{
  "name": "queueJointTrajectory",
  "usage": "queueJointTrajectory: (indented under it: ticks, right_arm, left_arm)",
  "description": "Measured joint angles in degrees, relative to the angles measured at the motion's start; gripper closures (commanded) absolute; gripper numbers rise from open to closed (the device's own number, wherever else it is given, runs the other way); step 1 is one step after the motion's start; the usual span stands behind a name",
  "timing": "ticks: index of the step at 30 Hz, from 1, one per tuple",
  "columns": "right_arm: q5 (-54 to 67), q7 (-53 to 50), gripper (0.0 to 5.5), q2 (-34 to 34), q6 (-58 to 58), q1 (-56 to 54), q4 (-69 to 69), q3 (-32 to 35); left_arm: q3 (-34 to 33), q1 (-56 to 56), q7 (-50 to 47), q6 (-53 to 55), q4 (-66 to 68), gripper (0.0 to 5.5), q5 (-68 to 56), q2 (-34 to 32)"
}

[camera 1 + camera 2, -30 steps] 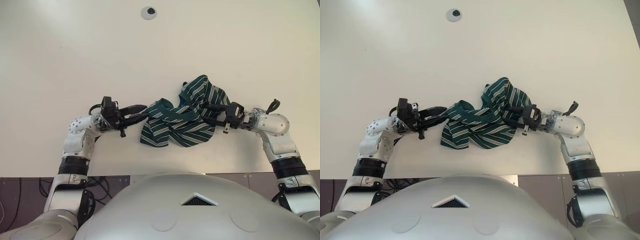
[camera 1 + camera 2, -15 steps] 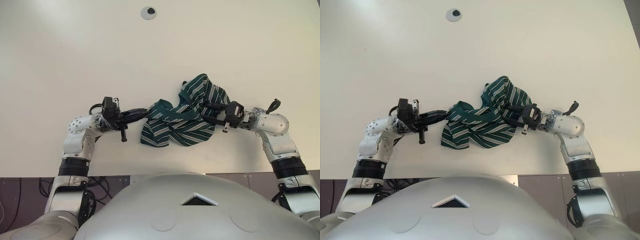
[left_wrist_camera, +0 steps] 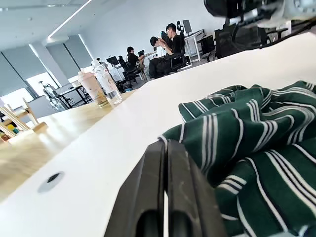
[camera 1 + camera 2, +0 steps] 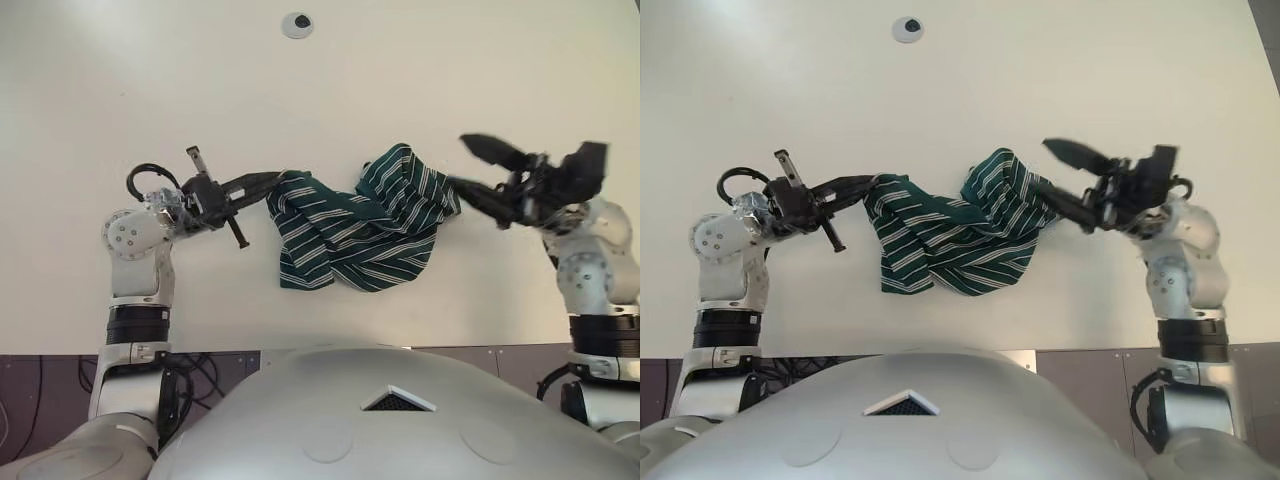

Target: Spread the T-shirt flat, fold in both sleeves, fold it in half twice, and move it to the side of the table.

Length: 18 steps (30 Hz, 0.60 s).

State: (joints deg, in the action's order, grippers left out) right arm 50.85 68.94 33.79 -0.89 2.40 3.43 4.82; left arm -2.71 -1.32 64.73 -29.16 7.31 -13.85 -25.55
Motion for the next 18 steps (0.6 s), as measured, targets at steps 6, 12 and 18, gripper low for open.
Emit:
queueJointTrajectory:
  ticks: [6,12,18]
  right_arm:
    - [1.26,-4.65,2.76,-4.20,-4.75,-6.64,-2.65,3.58]
    - [-1.98,-9.58,2.76,-6.50,-6.80,-13.18,-7.74,4.01]
    - [-19.91,-16.16,2.76,-6.56,-1.59,-17.40,-16.09,-1.07]
  left_arm:
    - [-3.17,5.85,-10.87,-13.05,-1.15,5.50,12.64,-4.97]
    - [-9.14,14.66,-24.85,-25.44,-3.89,5.50,28.02,-9.62]
    - [-7.45,14.22,-29.85,-30.04,-11.63,5.50,33.59,-11.49]
